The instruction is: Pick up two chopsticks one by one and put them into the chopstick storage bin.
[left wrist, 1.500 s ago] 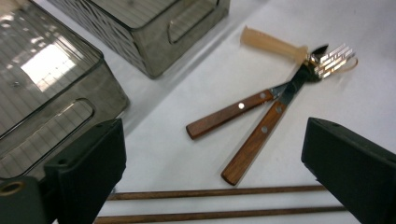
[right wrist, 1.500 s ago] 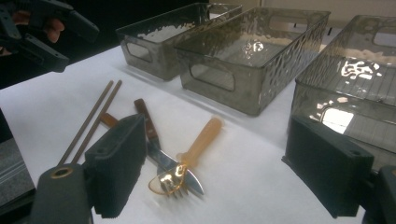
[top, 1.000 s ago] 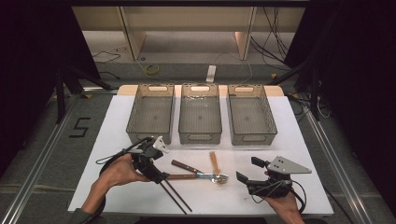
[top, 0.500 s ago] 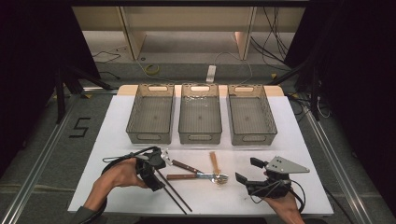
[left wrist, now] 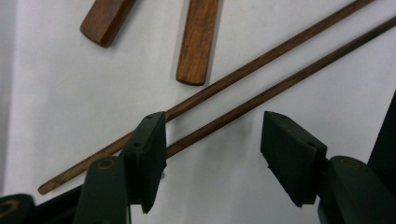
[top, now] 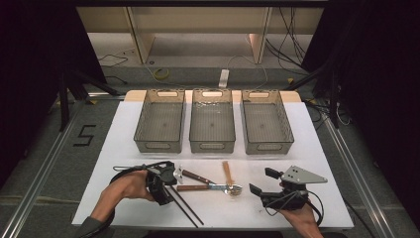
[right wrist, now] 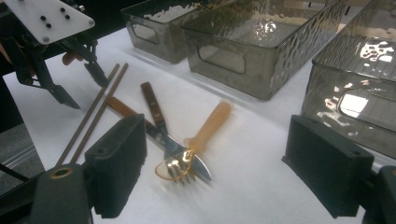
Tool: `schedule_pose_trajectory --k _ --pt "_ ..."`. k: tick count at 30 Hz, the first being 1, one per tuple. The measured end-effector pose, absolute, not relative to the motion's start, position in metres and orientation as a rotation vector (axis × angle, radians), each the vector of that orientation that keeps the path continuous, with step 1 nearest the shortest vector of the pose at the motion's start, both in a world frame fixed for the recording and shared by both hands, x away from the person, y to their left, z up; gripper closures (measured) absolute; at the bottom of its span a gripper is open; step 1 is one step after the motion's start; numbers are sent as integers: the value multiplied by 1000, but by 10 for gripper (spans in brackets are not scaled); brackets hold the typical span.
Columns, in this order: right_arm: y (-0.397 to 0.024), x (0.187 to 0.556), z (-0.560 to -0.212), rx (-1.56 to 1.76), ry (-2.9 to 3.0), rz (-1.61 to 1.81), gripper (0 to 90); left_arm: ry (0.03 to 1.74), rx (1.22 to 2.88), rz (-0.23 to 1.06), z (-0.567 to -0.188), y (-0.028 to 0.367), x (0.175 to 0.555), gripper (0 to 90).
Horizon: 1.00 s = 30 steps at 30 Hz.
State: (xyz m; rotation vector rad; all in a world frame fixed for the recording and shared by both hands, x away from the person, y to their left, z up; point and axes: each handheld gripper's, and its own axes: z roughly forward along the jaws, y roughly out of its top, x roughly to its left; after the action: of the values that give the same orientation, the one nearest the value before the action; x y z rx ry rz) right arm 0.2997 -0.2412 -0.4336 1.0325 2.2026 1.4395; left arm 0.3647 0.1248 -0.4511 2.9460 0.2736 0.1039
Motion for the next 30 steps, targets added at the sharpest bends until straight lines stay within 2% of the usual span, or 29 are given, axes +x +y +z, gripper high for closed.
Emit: schedule_pose_trajectory --k 17,30 --pt "-240 301 -435 1038 2215 1437 216 129 2987 84 -459 122 367 466" --pt "-240 301 -435 1038 2226 1430 218 129 3070 39 -460 121 363 614"
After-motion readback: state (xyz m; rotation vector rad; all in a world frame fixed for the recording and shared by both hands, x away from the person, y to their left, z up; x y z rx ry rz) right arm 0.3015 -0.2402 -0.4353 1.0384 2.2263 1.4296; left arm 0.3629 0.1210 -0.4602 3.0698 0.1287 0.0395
